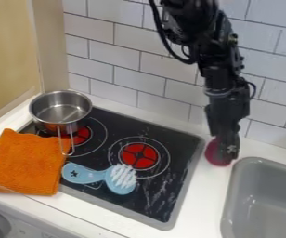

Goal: Put the red thing in the silver suit

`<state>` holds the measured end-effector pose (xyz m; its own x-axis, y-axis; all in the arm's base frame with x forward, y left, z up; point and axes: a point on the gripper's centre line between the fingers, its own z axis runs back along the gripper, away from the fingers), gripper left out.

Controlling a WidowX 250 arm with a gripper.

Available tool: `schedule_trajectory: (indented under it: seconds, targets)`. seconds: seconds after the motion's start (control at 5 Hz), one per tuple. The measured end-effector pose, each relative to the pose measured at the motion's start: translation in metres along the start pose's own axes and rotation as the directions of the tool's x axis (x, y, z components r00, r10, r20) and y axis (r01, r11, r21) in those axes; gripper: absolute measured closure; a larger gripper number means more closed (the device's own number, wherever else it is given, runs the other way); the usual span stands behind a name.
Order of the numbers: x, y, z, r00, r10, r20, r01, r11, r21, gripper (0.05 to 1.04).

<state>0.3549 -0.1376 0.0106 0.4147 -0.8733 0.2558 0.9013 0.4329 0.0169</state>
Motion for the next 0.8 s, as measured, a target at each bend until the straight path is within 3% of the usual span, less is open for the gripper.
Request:
schedule_trajectory:
  seconds: [0.2, 0.8]
  targets:
    - [0.0079, 0.0069, -0.005, 1.0, -0.025, -0.012, 0.025, 1.0, -0.01, 0.421]
    - [0.0062, 0.0037, -0.0031, 1.0, -0.014, 0.014, 0.014, 1.0, -0.004, 0.429]
